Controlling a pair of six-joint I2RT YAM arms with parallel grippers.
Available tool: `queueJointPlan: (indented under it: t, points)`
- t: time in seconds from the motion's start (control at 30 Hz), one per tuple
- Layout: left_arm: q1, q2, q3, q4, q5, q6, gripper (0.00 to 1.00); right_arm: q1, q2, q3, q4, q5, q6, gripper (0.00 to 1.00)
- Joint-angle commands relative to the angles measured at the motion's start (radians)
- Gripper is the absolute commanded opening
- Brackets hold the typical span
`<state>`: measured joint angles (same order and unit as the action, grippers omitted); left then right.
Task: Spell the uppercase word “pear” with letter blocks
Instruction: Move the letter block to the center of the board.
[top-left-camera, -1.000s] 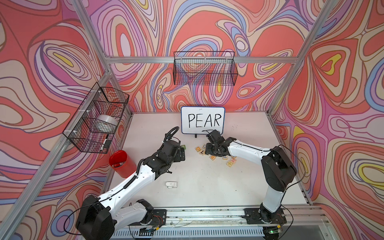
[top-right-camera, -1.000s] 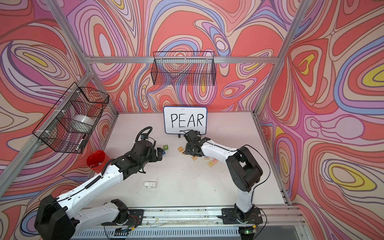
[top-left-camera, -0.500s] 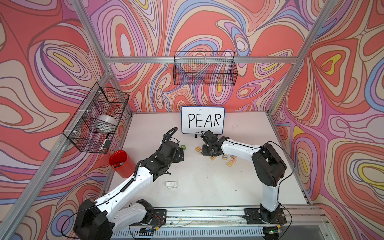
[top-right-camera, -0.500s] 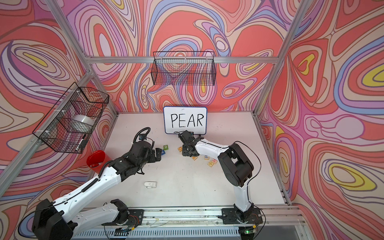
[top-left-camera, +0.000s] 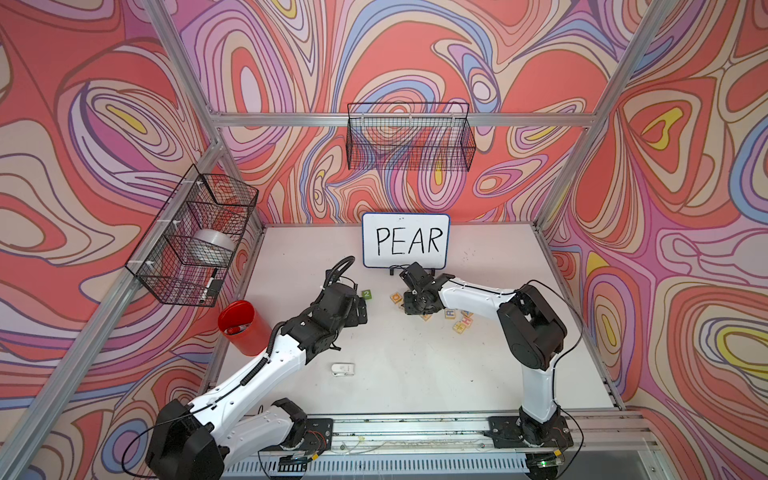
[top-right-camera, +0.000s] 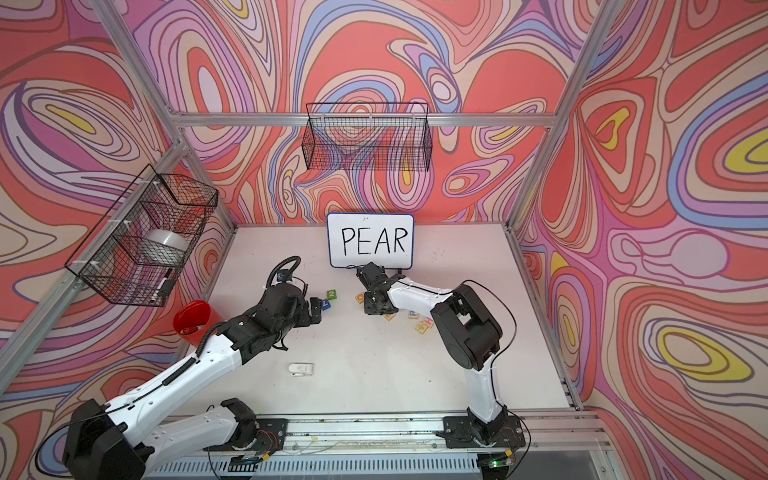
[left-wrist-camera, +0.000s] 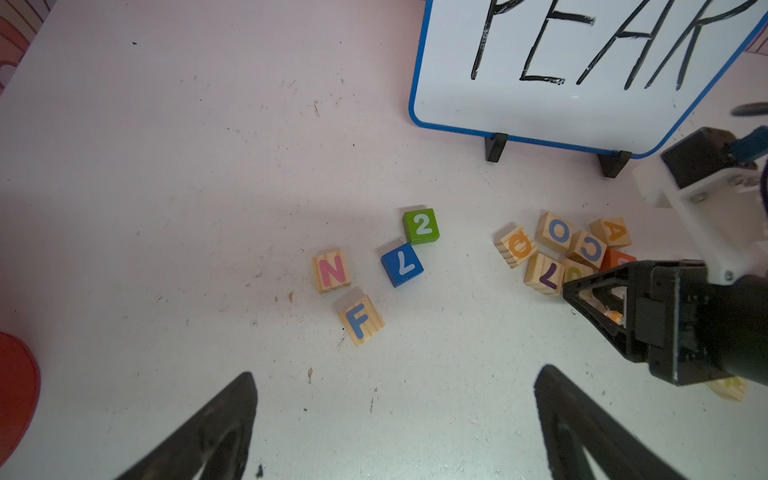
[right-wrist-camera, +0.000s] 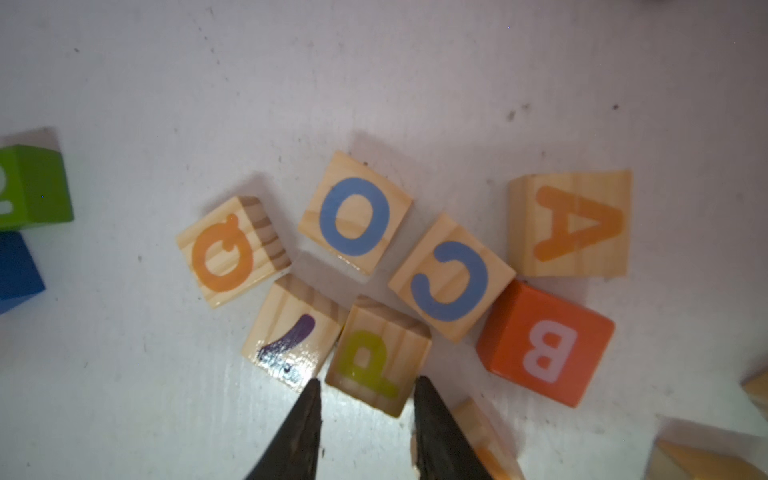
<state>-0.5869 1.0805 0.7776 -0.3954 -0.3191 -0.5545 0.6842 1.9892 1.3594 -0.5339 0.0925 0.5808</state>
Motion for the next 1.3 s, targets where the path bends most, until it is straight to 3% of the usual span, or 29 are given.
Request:
queueJointPlan:
  t: [0.0,0.5,0.8,1.27]
  points:
    - [0.006,-0.016,-0.006,-0.024,-0.021,-0.015,1.00,0.008,0.025,-0.010,0.032,-0.021,0.016,0.39]
    - [0.006,-0.004,-0.002,-0.015,-0.032,-0.001,1.00,0.092,0.010,0.023,0.082,-0.083,0.079,0.40]
    - [0.006,-0.008,0.003,-0.019,-0.038,0.013,1.00,0.092,-0.029,0.066,-0.051,0.130,-0.017,0.52]
    - [0.006,-0.027,-0.003,-0.036,-0.051,0.003,1.00,0.092,0.102,0.171,-0.074,0.141,-0.073,0.56]
